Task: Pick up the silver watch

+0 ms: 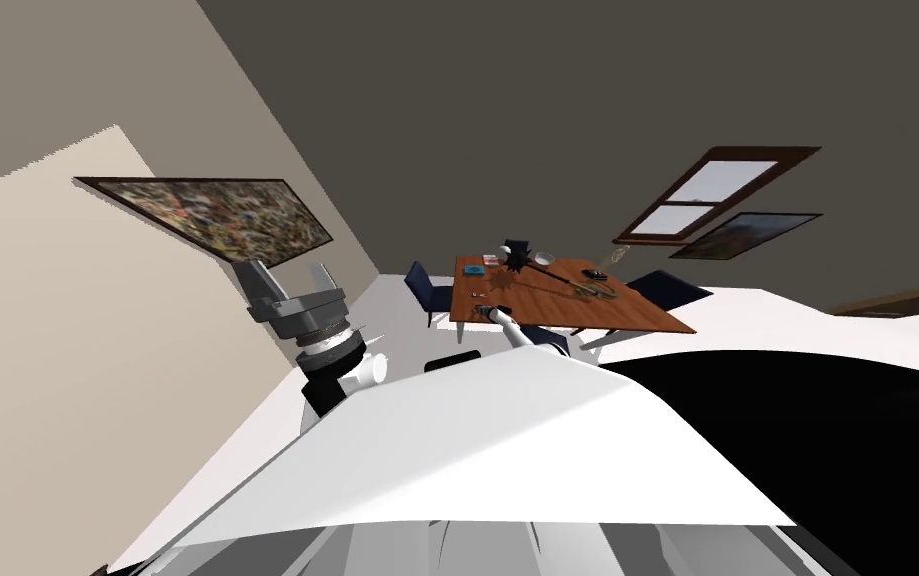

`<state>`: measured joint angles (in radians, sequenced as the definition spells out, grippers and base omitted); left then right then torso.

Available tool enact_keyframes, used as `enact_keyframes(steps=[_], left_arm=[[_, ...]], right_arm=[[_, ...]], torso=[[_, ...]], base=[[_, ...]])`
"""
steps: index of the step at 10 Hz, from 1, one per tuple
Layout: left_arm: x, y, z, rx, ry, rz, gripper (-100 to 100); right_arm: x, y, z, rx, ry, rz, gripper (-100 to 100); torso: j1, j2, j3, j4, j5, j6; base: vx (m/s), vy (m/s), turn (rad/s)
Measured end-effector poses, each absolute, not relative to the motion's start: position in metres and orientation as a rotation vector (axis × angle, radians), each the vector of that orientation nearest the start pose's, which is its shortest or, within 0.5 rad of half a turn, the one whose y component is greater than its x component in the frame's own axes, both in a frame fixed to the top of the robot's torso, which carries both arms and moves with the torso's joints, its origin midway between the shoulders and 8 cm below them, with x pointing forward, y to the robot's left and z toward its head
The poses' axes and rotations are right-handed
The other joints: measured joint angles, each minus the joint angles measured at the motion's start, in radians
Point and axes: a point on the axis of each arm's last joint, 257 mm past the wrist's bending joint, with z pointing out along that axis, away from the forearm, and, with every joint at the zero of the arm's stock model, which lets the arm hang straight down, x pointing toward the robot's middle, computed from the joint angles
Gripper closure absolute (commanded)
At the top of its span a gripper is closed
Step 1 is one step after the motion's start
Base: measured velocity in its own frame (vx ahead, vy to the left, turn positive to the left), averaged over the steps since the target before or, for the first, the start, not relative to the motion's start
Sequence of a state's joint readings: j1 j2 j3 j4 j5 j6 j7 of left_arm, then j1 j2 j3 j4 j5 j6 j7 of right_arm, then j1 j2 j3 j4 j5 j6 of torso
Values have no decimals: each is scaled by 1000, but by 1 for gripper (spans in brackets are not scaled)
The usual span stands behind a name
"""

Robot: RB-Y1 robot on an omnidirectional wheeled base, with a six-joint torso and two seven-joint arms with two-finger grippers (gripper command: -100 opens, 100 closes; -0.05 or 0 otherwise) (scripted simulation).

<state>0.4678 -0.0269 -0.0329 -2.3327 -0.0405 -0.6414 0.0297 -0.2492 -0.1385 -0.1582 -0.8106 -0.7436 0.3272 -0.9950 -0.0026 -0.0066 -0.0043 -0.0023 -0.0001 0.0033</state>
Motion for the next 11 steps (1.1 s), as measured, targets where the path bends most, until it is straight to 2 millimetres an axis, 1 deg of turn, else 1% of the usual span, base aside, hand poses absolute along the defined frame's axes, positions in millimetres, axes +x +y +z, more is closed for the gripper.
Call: enact_keyframes(steps=[1, 2, 4, 5, 6, 8, 9, 10, 11], left_arm=[[308, 256, 81, -482, 451, -1393, 0], [308, 256, 81, -482, 451, -1393, 0], [308, 256, 81, -482, 450, -1393, 0], [308, 256, 81, -482, 450, -1393, 0], [308, 256, 81, -482, 450, -1393, 0], [308, 256, 81, -482, 451, -1393, 0], [308, 256, 81, -482, 451, -1393, 0], [308, 256, 81, -482, 451, -1393, 0], [308, 256, 81, -482, 450, -1393, 0]], right_arm=[[489, -264, -502, -2770, 94, -1183, 100], [488, -251, -500, -2760, 47, -1172, 100], [489, -238, -500, -2744, -9, -1158, 100], [489, -226, -499, -2734, -56, -1151, 100], [488, -212, -498, -2722, -106, -1141, 100], [485, -197, -494, -2707, -162, -1133, 100], [485, -184, -491, -2693, -205, -1124, 100], [483, -170, -492, -2676, -249, -1113, 100], [482, -169, -493, -2675, -259, -1111, 0]], torso=[[1, -1, -1, 0, 0, -1], [1, -2, -1, 0, 0, -2], [0, 0, 0, 0, -1, -2], [0, 0, 0, 0, -1, -2], [1, -1, 0, 0, -1, -2], [0, 0, 0, 0, -1, -3], [0, -1, 0, 0, -1, -3], [0, -1, -1, -1, -1, -3], [-1, 0, 0, 0, -1, -4]], base=[[80, 29, -328], [51, 25, -110], [43, 25, -291], [57, 46, -398], [42, 37, -124], [55, 23, -276], [60, 40, -391], [21, 28, -73], [3, 5, 12]])
